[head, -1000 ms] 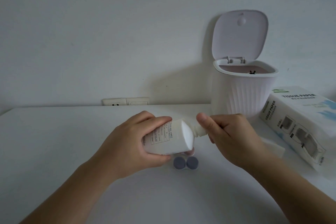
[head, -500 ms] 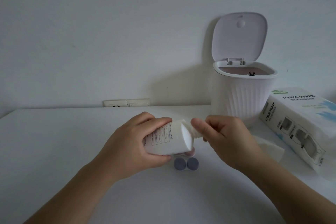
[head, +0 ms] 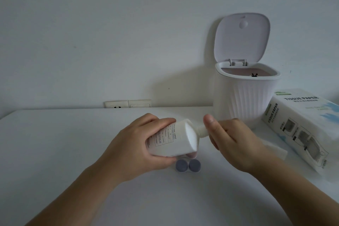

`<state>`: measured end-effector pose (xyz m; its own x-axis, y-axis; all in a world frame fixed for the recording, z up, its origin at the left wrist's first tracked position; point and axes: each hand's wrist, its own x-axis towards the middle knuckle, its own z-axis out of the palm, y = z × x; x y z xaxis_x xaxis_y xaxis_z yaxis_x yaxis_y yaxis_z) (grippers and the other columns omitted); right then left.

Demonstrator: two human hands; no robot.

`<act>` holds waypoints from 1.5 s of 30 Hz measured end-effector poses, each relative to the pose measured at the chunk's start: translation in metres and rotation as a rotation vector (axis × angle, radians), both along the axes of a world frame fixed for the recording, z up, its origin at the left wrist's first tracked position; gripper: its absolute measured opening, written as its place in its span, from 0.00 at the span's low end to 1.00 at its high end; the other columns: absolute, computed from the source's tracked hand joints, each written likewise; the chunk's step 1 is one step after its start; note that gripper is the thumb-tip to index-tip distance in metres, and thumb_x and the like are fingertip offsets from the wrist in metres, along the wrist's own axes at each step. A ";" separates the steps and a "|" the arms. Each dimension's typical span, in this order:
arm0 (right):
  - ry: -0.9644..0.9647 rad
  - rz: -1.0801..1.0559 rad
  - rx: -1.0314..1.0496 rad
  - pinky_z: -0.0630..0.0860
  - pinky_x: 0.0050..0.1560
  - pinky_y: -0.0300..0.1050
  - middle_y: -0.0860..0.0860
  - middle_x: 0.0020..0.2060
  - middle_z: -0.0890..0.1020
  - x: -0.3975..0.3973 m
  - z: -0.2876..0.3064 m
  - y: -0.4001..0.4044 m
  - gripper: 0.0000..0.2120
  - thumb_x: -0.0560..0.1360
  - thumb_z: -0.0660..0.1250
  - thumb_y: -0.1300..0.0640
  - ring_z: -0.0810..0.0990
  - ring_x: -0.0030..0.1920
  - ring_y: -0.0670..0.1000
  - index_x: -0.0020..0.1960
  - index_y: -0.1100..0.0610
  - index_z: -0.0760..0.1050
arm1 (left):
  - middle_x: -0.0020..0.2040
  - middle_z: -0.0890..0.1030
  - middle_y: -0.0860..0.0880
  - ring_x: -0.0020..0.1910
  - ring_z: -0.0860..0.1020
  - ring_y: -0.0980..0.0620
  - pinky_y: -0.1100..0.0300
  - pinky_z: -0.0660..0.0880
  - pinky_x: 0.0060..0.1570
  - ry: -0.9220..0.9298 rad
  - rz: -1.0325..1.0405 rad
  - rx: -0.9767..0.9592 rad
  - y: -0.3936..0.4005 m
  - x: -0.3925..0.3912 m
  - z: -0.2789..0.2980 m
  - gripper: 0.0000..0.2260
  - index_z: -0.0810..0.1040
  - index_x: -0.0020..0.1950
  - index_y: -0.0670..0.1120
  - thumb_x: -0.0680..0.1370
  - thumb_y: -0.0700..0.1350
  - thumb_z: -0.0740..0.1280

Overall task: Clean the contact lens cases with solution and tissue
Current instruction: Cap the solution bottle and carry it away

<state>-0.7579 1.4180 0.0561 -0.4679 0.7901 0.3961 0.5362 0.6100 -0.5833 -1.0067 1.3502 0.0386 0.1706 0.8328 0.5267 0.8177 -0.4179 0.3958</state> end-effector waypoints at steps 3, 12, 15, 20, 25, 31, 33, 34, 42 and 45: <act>0.063 0.099 0.042 0.72 0.33 0.57 0.55 0.31 0.74 0.007 0.003 0.000 0.29 0.76 0.51 0.28 0.71 0.30 0.52 0.41 0.52 0.72 | 0.56 0.75 0.60 0.54 0.78 0.56 0.57 0.78 0.49 -0.029 0.002 -0.001 -0.001 -0.001 0.000 0.33 0.72 0.67 0.66 0.63 0.68 0.74; 0.046 0.045 0.023 0.68 0.31 0.60 0.60 0.27 0.70 0.001 -0.001 0.000 0.41 0.74 0.47 0.24 0.66 0.26 0.55 0.32 0.62 0.68 | 0.56 0.75 0.59 0.55 0.78 0.56 0.56 0.79 0.50 -0.034 -0.005 -0.011 -0.002 0.002 0.001 0.34 0.72 0.67 0.66 0.62 0.66 0.76; 0.059 0.118 0.080 0.70 0.30 0.57 0.55 0.29 0.73 0.001 0.001 -0.003 0.32 0.76 0.50 0.26 0.71 0.28 0.52 0.36 0.53 0.71 | 0.57 0.75 0.58 0.55 0.78 0.55 0.55 0.79 0.50 -0.046 -0.007 -0.021 -0.003 0.003 0.002 0.34 0.72 0.67 0.66 0.62 0.64 0.77; 0.097 0.129 0.114 0.64 0.27 0.51 0.52 0.25 0.69 -0.007 -0.003 -0.009 0.28 0.78 0.56 0.34 0.67 0.26 0.52 0.30 0.55 0.65 | 0.56 0.75 0.60 0.55 0.78 0.56 0.55 0.79 0.49 -0.022 -0.046 -0.027 -0.007 0.008 0.002 0.35 0.72 0.68 0.65 0.62 0.64 0.78; 0.240 0.045 0.088 0.60 0.27 0.51 0.55 0.23 0.63 -0.016 -0.006 -0.017 0.28 0.76 0.57 0.39 0.61 0.26 0.53 0.29 0.60 0.61 | 0.53 0.74 0.61 0.51 0.77 0.57 0.56 0.78 0.46 0.034 -0.018 0.071 -0.010 0.011 0.007 0.35 0.73 0.69 0.64 0.63 0.65 0.76; 0.397 0.006 -0.008 0.56 0.27 0.41 0.47 0.23 0.60 -0.024 -0.006 -0.024 0.25 0.74 0.57 0.41 0.59 0.26 0.44 0.30 0.59 0.58 | 0.49 0.76 0.53 0.45 0.76 0.53 0.59 0.75 0.43 0.207 0.067 0.357 -0.011 0.014 0.011 0.30 0.77 0.67 0.54 0.67 0.61 0.74; 0.437 0.011 -0.016 0.57 0.26 0.40 0.47 0.23 0.61 -0.023 -0.005 -0.024 0.25 0.74 0.58 0.41 0.59 0.25 0.44 0.30 0.59 0.58 | 0.48 0.77 0.51 0.44 0.76 0.51 0.58 0.74 0.43 0.229 0.074 0.425 -0.011 0.016 0.011 0.29 0.76 0.68 0.53 0.69 0.61 0.73; 0.452 0.015 -0.018 0.57 0.26 0.40 0.47 0.23 0.61 -0.022 -0.006 -0.024 0.25 0.74 0.58 0.41 0.59 0.25 0.44 0.30 0.59 0.58 | 0.48 0.77 0.50 0.44 0.77 0.51 0.58 0.74 0.44 0.235 0.076 0.449 -0.011 0.017 0.010 0.28 0.76 0.68 0.52 0.70 0.61 0.73; 0.609 0.229 -0.073 0.64 0.31 0.36 0.44 0.26 0.69 -0.021 -0.011 -0.016 0.23 0.77 0.61 0.40 0.67 0.28 0.41 0.32 0.56 0.66 | 0.53 0.78 0.54 0.49 0.80 0.53 0.55 0.78 0.43 0.058 0.077 0.362 -0.009 0.021 0.008 0.31 0.79 0.67 0.52 0.67 0.61 0.77; 0.581 0.327 -0.069 0.70 0.36 0.33 0.39 0.31 0.79 -0.019 -0.013 -0.016 0.19 0.77 0.64 0.39 0.75 0.32 0.39 0.41 0.55 0.72 | 0.55 0.80 0.59 0.55 0.81 0.55 0.67 0.75 0.47 -0.227 0.043 0.237 -0.012 0.021 0.011 0.30 0.76 0.66 0.62 0.65 0.62 0.77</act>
<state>-0.7772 1.4021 0.0435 -0.4131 0.6763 0.6099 -0.0828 0.6390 -0.7647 -0.9861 1.3379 0.0494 -0.0058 0.6866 0.7270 0.7386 -0.4871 0.4660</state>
